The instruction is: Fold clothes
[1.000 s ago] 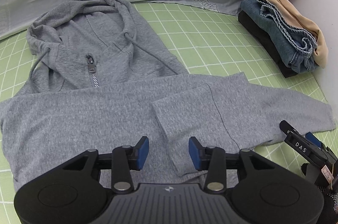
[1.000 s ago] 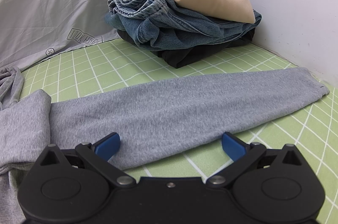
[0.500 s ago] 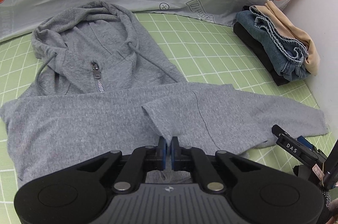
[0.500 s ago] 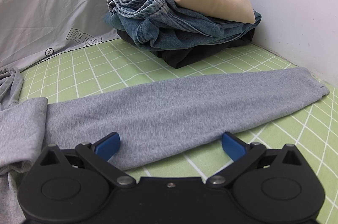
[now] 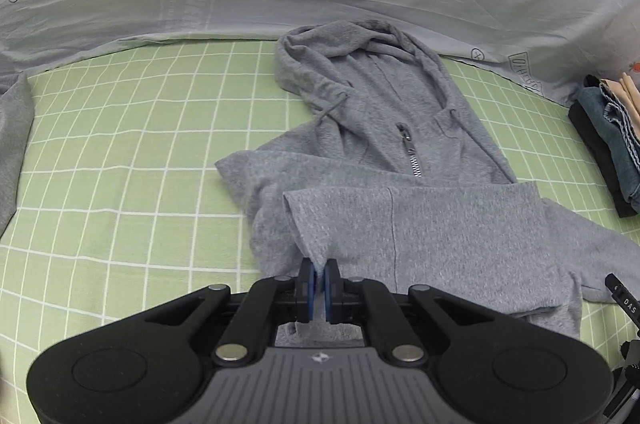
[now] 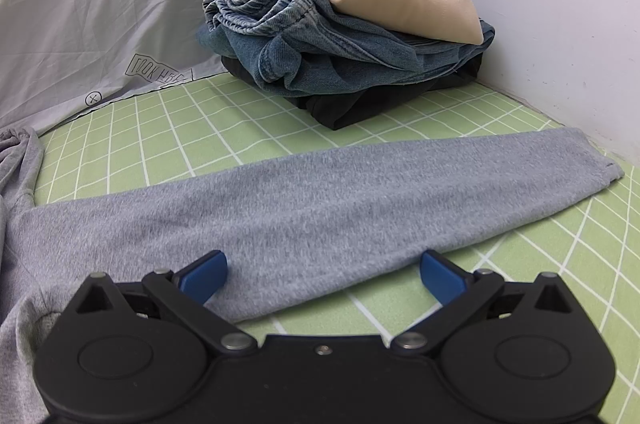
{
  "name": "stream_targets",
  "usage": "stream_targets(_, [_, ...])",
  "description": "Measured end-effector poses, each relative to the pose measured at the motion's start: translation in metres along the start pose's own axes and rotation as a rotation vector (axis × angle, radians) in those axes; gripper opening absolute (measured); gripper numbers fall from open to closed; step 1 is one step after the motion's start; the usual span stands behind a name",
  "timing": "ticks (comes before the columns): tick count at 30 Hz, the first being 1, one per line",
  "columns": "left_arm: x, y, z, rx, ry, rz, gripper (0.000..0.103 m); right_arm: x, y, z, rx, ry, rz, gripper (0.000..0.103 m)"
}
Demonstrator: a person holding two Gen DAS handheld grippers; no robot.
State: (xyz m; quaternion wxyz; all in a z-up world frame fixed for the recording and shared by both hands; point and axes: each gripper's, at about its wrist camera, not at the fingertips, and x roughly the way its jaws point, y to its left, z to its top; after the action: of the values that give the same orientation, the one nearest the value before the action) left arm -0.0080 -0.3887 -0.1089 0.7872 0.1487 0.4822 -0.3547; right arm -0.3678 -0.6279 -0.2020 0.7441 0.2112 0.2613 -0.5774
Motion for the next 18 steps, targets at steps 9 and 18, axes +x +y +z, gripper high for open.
stream_targets(9, [0.023, 0.015, -0.012, -0.036, 0.071, 0.085, 0.01, 0.0, 0.0, 0.0, -0.001, 0.0, 0.001, 0.103])
stream_targets(18, [0.015, -0.003, -0.006, 0.014, 0.012, 0.061, 0.075, 0.001, -0.004, 0.004, -0.021, 0.013, 0.026, 0.103])
